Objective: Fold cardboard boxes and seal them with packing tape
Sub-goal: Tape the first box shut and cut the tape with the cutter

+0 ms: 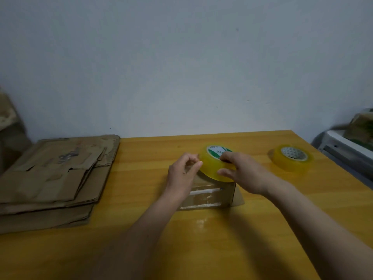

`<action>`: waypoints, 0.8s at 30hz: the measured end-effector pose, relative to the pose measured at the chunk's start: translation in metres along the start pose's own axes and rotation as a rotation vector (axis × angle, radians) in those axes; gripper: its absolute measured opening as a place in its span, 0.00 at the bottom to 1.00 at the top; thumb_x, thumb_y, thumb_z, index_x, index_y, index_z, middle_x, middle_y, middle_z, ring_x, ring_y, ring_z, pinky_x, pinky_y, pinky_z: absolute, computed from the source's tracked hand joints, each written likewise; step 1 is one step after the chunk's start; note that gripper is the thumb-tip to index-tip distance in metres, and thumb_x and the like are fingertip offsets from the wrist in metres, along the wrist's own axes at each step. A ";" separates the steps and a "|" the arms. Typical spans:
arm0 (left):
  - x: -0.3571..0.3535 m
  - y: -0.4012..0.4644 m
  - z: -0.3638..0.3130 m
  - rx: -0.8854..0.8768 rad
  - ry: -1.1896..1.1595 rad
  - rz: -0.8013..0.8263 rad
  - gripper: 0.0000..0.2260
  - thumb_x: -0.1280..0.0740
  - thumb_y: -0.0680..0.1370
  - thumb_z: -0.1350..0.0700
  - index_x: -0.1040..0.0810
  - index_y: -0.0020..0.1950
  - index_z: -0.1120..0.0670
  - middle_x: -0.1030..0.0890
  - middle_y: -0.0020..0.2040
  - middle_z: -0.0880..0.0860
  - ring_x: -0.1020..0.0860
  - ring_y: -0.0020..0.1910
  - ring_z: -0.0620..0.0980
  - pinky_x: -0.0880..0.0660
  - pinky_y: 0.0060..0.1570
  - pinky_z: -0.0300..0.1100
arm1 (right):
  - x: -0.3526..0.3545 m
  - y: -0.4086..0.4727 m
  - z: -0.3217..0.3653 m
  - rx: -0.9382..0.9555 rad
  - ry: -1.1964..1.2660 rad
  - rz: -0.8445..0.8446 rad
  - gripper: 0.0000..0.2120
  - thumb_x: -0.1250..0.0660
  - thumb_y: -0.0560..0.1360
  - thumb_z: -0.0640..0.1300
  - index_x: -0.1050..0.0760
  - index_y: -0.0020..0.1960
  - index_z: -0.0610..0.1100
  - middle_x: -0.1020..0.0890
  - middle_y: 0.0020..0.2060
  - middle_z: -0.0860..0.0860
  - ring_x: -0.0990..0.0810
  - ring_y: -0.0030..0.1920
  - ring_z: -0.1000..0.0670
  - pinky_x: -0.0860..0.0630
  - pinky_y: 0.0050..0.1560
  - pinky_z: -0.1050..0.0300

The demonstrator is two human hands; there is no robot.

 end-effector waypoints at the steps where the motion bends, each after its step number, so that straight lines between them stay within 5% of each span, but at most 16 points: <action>1: 0.000 -0.001 0.000 0.004 0.017 -0.011 0.07 0.33 0.79 0.58 0.26 0.42 0.49 0.20 0.55 0.47 0.22 0.55 0.44 0.23 0.58 0.48 | -0.002 0.000 0.001 0.006 -0.013 0.009 0.20 0.33 0.75 0.52 0.31 0.65 0.49 0.26 0.60 0.50 0.28 0.57 0.50 0.29 0.54 0.57; 4: 0.007 0.000 0.001 0.038 0.008 -0.072 0.07 0.35 0.80 0.56 0.27 0.42 0.51 0.19 0.46 0.51 0.21 0.47 0.48 0.24 0.47 0.44 | -0.002 -0.002 0.004 0.068 -0.149 -0.019 0.28 0.26 0.70 0.50 0.34 0.65 0.49 0.32 0.60 0.52 0.33 0.59 0.51 0.32 0.54 0.59; 6: 0.015 0.001 0.005 0.091 0.005 -0.127 0.07 0.36 0.81 0.54 0.28 0.43 0.50 0.19 0.43 0.52 0.22 0.43 0.48 0.28 0.40 0.40 | 0.011 -0.001 0.006 0.138 -0.191 -0.203 0.28 0.26 0.69 0.41 0.33 0.65 0.46 0.35 0.64 0.48 0.37 0.64 0.48 0.34 0.59 0.58; 10: 0.017 0.005 0.007 0.129 -0.038 -0.132 0.07 0.39 0.82 0.53 0.29 0.45 0.53 0.20 0.44 0.50 0.25 0.40 0.46 0.33 0.35 0.37 | 0.029 0.000 -0.025 -0.055 0.531 -0.575 0.29 0.30 0.74 0.41 0.37 0.71 0.48 0.32 0.64 0.49 0.31 0.64 0.51 0.30 0.61 0.56; 13: 0.013 0.005 0.008 0.157 -0.044 -0.108 0.07 0.40 0.83 0.52 0.28 0.49 0.55 0.18 0.44 0.53 0.24 0.40 0.47 0.33 0.32 0.34 | 0.005 0.004 -0.032 -0.223 0.884 -0.586 0.29 0.32 0.76 0.47 0.40 0.73 0.49 0.31 0.62 0.53 0.32 0.63 0.54 0.33 0.59 0.59; 20: 0.017 0.006 0.018 0.215 -0.048 -0.111 0.07 0.41 0.83 0.51 0.28 0.50 0.53 0.18 0.49 0.60 0.25 0.42 0.50 0.32 0.38 0.42 | -0.035 0.008 -0.043 -0.382 1.159 -0.570 0.27 0.29 0.72 0.37 0.34 0.68 0.50 0.23 0.51 0.50 0.23 0.50 0.52 0.26 0.46 0.60; 24: 0.018 0.008 0.026 0.261 -0.043 -0.110 0.10 0.41 0.82 0.49 0.27 0.49 0.54 0.19 0.51 0.62 0.22 0.45 0.55 0.31 0.43 0.46 | -0.042 0.016 -0.045 -0.409 1.067 -0.447 0.16 0.30 0.72 0.36 0.28 0.55 0.50 0.20 0.49 0.44 0.21 0.52 0.43 0.23 0.56 0.42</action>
Point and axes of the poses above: each hand's wrist, its own y-axis towards the middle knuckle, its own x-axis out of the back of the hand, z = x × y, the point moved 10 cm from there along y, towards the middle knuckle
